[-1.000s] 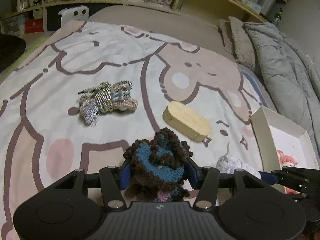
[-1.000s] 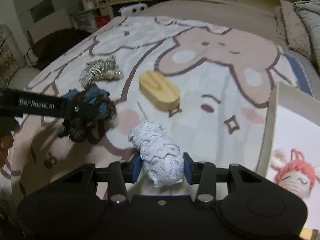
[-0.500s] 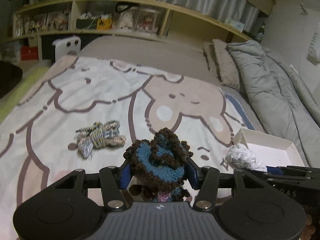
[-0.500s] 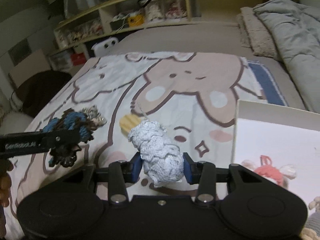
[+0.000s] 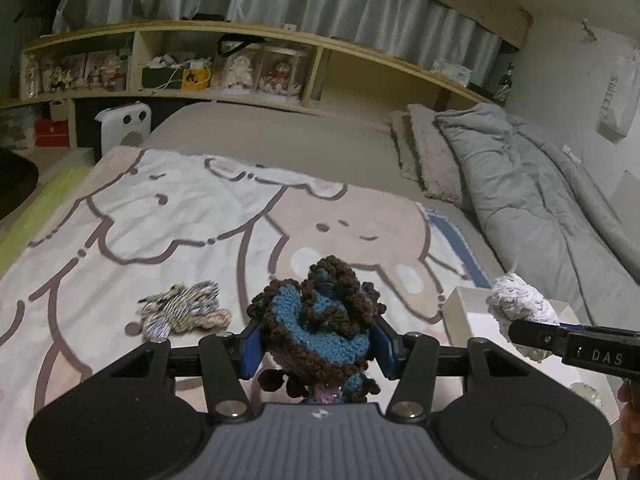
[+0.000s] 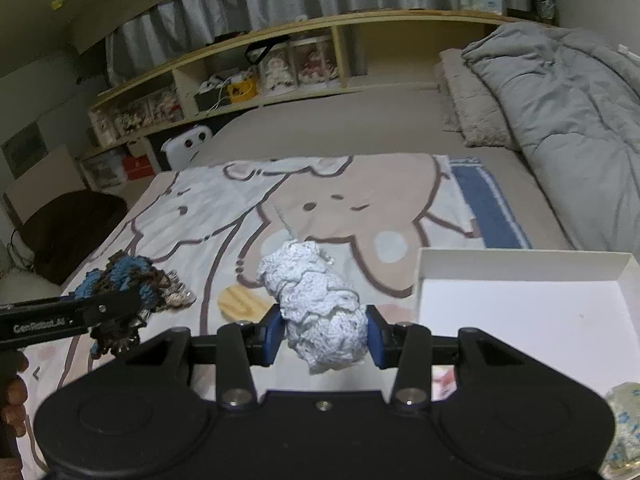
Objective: Organize objects
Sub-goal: 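Lift the crochet piece with the left gripper while the right gripper carries the white ball toward the box, then lower the crochet piece into the box with the left gripper while the right gripper releases the white ball inside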
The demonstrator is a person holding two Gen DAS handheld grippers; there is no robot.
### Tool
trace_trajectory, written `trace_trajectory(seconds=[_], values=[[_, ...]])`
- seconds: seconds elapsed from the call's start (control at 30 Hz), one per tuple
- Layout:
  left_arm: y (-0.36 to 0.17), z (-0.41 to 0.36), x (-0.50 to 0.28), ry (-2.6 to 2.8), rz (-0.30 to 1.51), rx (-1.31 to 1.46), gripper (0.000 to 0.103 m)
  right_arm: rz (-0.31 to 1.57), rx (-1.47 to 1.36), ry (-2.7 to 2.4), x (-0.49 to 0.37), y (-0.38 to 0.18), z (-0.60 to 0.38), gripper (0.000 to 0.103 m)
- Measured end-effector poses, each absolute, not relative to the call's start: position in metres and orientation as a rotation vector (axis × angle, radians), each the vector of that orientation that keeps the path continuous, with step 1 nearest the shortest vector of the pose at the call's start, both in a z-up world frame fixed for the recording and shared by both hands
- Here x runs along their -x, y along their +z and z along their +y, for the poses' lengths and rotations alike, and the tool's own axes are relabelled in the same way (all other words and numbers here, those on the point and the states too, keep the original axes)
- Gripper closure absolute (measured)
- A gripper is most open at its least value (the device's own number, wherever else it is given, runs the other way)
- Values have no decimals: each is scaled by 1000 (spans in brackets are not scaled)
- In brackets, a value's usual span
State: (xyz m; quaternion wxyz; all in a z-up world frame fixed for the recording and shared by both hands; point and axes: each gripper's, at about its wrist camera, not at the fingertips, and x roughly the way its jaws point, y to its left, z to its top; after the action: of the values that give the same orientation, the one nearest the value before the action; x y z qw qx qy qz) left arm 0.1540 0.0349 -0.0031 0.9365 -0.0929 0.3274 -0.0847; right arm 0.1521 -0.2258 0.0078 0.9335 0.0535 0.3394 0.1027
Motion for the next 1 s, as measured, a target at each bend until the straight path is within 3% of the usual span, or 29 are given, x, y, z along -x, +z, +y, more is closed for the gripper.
trace_trajectory(seconds=[0.5, 1.0], values=[[24, -56, -184, -328, 618, 116, 48, 659, -214, 14, -163, 12, -316, 59], [13, -170, -217, -523, 633, 28, 48, 681, -289, -136, -171, -8, -376, 59]])
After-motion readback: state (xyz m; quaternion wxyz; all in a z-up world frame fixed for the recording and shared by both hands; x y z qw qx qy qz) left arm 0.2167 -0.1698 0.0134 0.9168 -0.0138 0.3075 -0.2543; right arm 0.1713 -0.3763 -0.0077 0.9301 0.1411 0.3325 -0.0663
